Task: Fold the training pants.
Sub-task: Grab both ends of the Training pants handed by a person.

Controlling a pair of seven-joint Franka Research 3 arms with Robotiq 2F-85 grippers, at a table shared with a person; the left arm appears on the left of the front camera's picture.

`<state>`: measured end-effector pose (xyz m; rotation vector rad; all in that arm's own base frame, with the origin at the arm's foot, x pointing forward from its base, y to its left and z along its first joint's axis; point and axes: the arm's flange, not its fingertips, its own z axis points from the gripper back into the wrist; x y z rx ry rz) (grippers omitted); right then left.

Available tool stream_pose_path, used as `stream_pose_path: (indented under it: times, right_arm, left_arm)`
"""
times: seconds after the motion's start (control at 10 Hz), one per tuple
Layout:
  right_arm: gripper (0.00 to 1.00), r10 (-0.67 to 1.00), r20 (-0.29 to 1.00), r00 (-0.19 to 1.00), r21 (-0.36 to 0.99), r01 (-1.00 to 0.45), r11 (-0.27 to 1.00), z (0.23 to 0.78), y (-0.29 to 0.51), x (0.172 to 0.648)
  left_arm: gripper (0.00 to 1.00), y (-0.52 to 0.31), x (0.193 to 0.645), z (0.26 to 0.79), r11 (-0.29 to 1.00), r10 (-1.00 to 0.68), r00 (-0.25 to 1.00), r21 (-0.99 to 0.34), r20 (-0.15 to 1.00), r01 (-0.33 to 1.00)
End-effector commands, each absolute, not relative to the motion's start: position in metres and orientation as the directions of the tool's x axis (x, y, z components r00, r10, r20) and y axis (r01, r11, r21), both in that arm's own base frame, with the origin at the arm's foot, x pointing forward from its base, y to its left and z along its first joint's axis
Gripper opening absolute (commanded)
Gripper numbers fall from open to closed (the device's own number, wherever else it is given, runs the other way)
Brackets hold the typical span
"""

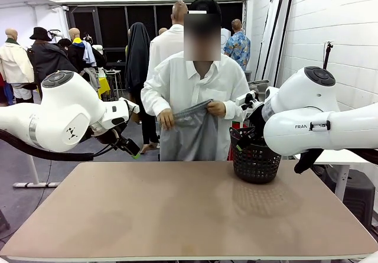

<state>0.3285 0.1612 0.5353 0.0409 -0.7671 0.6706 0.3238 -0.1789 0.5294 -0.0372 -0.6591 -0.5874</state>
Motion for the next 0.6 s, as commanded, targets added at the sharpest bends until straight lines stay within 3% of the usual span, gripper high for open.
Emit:
stream_pose_path:
  times: [0.0, 0.5]
  right_arm:
    - [1.00, 0.547, 0.653, 0.524, -0.202, -0.576, 0.792, 0.5353, 0.1614, 0.3283]
    - [1.00, 0.547, 0.653, 0.524, -0.202, -0.576, 0.792, 0.5353, 0.1614, 0.3283]
  left_arm:
    - [1.00, -0.1792, 0.3237, 0.5301, 0.838, -0.502, 0.632, 0.150, 0.591, 0.525]
    - [1.00, -0.1792, 0.3237, 0.5301, 0.838, -0.502, 0.632, 0.150, 0.591, 0.525]
